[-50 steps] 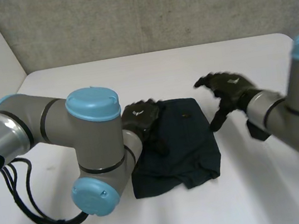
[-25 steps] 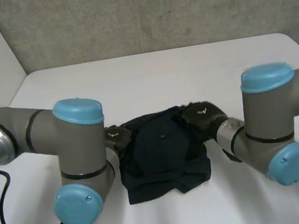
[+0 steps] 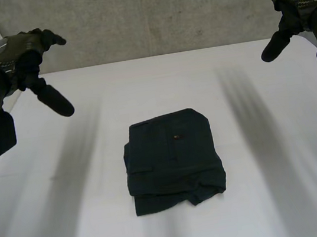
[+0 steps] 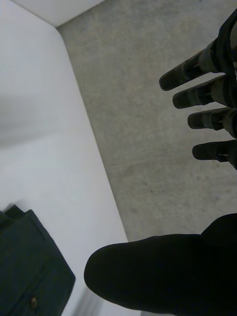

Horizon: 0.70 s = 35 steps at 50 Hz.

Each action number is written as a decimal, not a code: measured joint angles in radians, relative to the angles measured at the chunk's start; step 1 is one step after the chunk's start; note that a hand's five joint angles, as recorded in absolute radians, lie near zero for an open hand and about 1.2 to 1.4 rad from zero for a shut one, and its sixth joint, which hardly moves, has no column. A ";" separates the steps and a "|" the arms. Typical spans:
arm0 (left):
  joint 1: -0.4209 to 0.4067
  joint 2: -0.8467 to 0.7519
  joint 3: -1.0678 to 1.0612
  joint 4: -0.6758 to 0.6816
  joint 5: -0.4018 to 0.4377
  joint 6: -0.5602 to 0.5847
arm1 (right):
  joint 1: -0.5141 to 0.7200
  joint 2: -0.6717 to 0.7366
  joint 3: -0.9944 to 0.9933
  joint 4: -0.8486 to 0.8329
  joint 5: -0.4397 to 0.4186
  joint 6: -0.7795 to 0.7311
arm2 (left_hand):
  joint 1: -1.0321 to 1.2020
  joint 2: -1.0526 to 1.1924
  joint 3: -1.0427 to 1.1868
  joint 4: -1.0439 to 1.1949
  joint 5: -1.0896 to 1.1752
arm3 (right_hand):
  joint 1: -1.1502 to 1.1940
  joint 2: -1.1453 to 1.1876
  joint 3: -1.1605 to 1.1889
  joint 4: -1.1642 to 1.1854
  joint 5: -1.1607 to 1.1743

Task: Fold the shorts.

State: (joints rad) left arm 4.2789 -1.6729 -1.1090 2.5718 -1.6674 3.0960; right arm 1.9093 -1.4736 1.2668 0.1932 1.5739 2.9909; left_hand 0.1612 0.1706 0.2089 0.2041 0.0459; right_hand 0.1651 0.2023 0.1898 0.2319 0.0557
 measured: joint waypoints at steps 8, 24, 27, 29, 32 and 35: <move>0.021 -0.003 -0.027 0.003 0.005 0.001 | 0.002 -0.026 0.013 0.011 -0.009 0.002 | 0.000 0.000 0.000 0.000 0.001 | 0.000 0.000 0.000 0.000 0.000; 0.019 0.040 -0.070 0.081 -0.005 -0.007 | 0.007 -0.030 0.043 0.004 -0.011 0.004 | 0.001 0.000 0.000 0.000 0.000 | 0.000 0.000 0.000 0.000 0.000; 0.019 0.047 -0.082 0.104 -0.006 -0.008 | 0.007 -0.029 0.048 0.003 -0.011 0.003 | 0.000 0.000 0.000 0.000 0.000 | 0.000 0.000 0.000 0.000 0.000; 0.019 0.050 -0.087 0.114 -0.007 -0.008 | 0.007 -0.029 0.050 0.003 -0.011 0.003 | 0.000 0.000 0.000 0.000 0.000 | 0.000 0.000 0.000 0.000 0.000; 0.020 0.060 -0.101 0.145 -0.008 -0.009 | 0.007 -0.028 0.054 0.003 -0.011 0.003 | 0.000 0.000 0.000 0.000 0.000 | 0.000 0.000 0.000 0.000 0.000; 0.020 0.069 -0.111 0.167 -0.006 -0.008 | 0.007 -0.029 0.055 0.002 -0.012 0.003 | 0.000 0.000 0.000 0.000 0.000 | 0.000 0.000 0.000 0.000 0.000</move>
State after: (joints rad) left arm 4.2986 -1.6041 -1.2195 2.7383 -1.6733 3.0882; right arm 1.9160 -1.5021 1.3219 0.1956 1.5621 2.9943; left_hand 0.1612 0.1706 0.2089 0.2041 0.0463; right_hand 0.1651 0.2023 0.1898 0.2319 0.0557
